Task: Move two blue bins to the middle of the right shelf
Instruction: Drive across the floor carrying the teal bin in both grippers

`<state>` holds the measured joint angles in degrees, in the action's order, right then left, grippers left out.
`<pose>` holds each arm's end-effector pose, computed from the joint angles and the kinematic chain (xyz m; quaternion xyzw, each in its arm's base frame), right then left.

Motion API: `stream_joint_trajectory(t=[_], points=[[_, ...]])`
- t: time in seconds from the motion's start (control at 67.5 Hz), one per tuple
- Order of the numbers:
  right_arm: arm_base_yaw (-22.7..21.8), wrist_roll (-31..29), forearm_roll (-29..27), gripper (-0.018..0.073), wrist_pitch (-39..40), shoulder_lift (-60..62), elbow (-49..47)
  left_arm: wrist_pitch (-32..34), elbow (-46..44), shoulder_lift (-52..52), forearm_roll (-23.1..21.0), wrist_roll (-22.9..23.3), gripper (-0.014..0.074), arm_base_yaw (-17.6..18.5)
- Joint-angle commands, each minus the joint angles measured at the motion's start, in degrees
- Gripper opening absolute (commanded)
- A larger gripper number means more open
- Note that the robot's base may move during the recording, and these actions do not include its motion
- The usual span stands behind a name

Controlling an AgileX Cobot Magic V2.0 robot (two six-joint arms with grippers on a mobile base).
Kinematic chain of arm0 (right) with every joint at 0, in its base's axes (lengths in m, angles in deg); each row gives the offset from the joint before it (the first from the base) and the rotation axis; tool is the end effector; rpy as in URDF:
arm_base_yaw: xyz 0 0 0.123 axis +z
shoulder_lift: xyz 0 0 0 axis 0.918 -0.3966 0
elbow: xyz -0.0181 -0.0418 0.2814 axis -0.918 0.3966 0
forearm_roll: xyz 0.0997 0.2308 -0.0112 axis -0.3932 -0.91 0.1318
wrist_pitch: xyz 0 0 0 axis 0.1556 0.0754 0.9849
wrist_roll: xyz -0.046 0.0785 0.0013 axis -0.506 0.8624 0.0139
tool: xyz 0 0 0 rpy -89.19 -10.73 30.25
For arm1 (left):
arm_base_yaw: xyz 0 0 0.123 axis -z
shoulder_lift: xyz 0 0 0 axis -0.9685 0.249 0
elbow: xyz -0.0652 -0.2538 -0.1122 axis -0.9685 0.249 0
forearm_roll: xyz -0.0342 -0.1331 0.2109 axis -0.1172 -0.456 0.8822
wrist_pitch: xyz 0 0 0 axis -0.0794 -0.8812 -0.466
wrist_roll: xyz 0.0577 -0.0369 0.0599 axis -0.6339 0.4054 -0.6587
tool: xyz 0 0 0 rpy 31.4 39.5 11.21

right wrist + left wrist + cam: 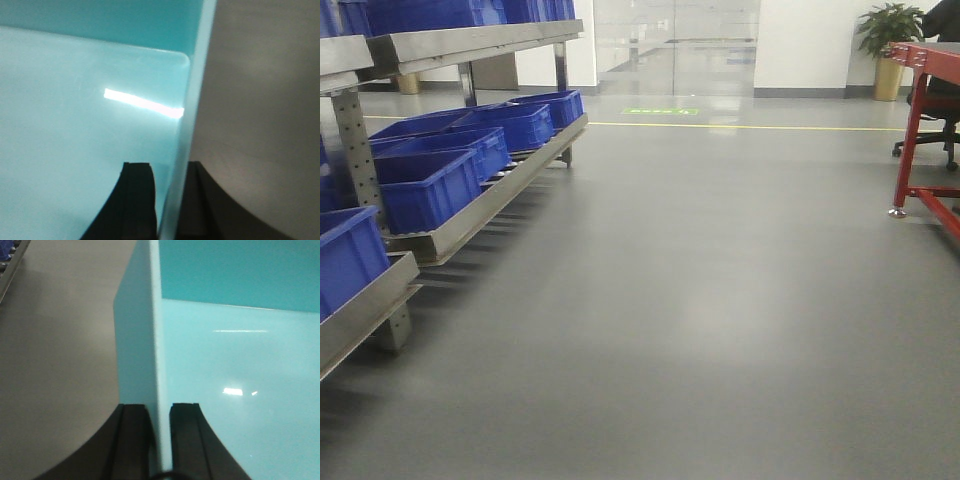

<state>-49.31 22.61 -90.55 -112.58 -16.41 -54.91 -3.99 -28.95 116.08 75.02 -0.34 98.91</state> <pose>0.3027 0.1044 0.5122 -0.1136 0.8452 0.1473 0.5011 0.2757 -0.1280 0.5259 0.1207 0.8051 -0.2017 0.5447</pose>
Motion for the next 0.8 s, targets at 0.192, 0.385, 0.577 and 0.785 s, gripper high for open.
stream_joint_trajectory(t=[0.192, 0.385, 0.577, 0.785], points=[[-0.4, -1.3, 0.3, -0.0152, 2.2, 0.4, -0.5, 3.7, -0.9, -1.2, -3.0, 0.5, -0.0111, 0.0], [-0.4, -1.3, 0.3, -0.0152, 2.2, 0.4, -0.5, 3.7, -0.9, -1.2, -3.0, 0.5, -0.0111, 0.0], [-0.4, -1.3, 0.3, -0.0152, 2.2, 0.4, -0.5, 3.7, -0.9, -1.2, -3.0, 0.5, -0.0111, 0.0], [-0.4, -1.3, 0.3, -0.0152, 2.2, 0.4, -0.5, 3.7, -0.9, -1.2, -3.0, 0.5, -0.0111, 0.0]])
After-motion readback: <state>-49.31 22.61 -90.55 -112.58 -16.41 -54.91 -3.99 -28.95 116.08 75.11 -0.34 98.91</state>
